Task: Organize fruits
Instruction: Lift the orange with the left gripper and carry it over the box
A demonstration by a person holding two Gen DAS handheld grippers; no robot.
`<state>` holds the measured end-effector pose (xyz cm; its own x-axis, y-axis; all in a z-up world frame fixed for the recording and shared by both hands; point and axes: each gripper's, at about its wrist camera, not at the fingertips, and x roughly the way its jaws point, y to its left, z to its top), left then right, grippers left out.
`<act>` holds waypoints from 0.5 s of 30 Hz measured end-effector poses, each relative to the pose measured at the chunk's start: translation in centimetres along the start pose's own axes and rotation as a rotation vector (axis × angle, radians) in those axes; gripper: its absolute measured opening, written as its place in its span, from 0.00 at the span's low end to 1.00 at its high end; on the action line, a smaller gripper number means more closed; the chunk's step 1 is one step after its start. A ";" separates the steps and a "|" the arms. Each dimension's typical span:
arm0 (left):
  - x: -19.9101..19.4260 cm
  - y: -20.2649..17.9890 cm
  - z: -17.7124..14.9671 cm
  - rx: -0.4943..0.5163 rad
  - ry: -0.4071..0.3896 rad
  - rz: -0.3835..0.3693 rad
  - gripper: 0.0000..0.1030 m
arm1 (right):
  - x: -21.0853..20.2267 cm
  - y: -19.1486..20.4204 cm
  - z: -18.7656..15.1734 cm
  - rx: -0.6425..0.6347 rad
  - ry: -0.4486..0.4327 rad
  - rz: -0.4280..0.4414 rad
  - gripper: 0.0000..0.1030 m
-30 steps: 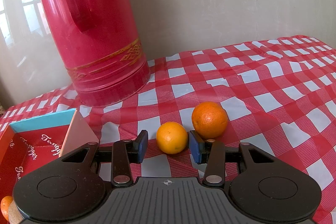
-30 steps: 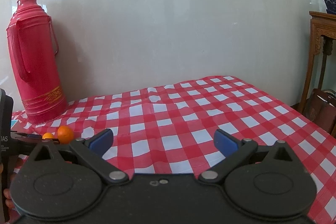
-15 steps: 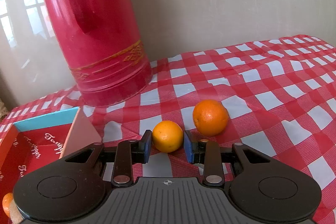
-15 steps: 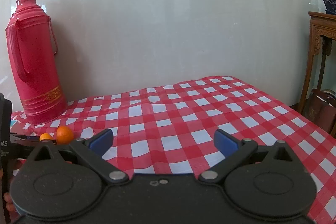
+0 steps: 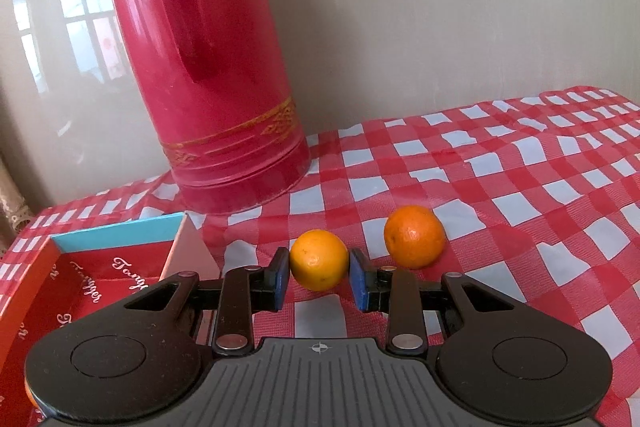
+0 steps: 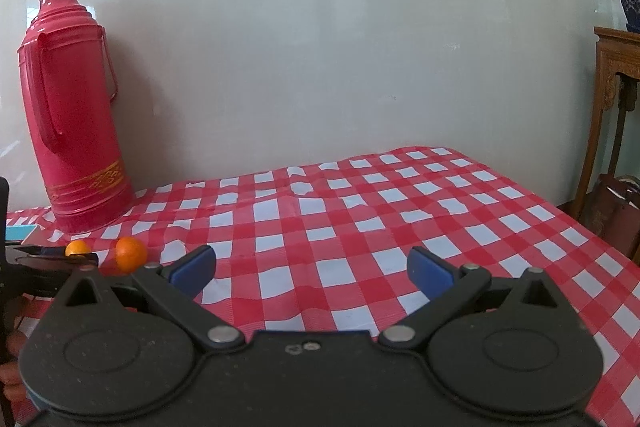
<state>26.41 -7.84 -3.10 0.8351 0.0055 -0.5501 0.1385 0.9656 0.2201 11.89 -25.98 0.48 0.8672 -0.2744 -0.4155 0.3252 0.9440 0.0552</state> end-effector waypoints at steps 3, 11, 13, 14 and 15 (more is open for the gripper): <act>-0.1 0.1 -0.1 0.000 0.002 0.001 0.31 | 0.0 0.0 0.0 0.000 0.002 0.004 0.94; -0.8 0.5 0.1 -0.012 -0.005 0.010 0.31 | 0.1 0.2 0.0 -0.007 0.009 0.009 0.94; -1.1 0.7 0.1 -0.021 -0.009 0.017 0.31 | 0.0 0.3 0.0 -0.013 0.004 0.004 0.94; -1.3 0.9 0.2 -0.026 -0.012 0.018 0.31 | 0.0 0.3 0.0 -0.015 0.002 0.003 0.94; -1.5 1.0 0.2 -0.029 -0.016 0.022 0.31 | -0.1 0.3 0.0 -0.014 0.001 0.002 0.94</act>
<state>25.38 -6.88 -1.89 0.8459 0.0229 -0.5328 0.1049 0.9724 0.2082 11.94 -25.63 0.50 0.8673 -0.2725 -0.4165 0.3182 0.9471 0.0429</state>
